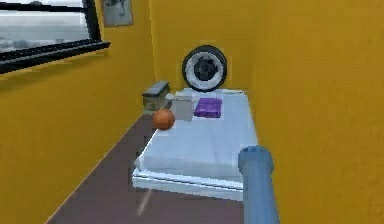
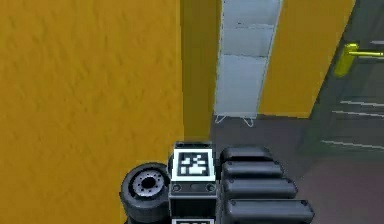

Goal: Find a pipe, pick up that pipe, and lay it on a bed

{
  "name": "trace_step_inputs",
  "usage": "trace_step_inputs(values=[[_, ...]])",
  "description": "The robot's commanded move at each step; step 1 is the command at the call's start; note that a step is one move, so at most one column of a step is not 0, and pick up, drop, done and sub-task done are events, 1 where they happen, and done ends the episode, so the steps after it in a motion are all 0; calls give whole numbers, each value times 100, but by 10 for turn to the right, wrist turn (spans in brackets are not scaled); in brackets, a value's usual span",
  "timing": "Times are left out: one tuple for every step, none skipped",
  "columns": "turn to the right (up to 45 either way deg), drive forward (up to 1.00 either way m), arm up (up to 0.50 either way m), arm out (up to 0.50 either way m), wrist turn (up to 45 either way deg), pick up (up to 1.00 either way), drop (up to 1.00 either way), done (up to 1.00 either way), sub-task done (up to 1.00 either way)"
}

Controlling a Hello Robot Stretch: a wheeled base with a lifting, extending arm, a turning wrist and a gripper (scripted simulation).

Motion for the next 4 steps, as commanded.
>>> trace_step_inputs(values=[[0,90,0,0,0,0,0,0,0],[0,25,0,0,0,0,0,0,0],[-450,0,0,0,0,0,0,0,0],[-180,0,0,0,0,0,0,0,0]])
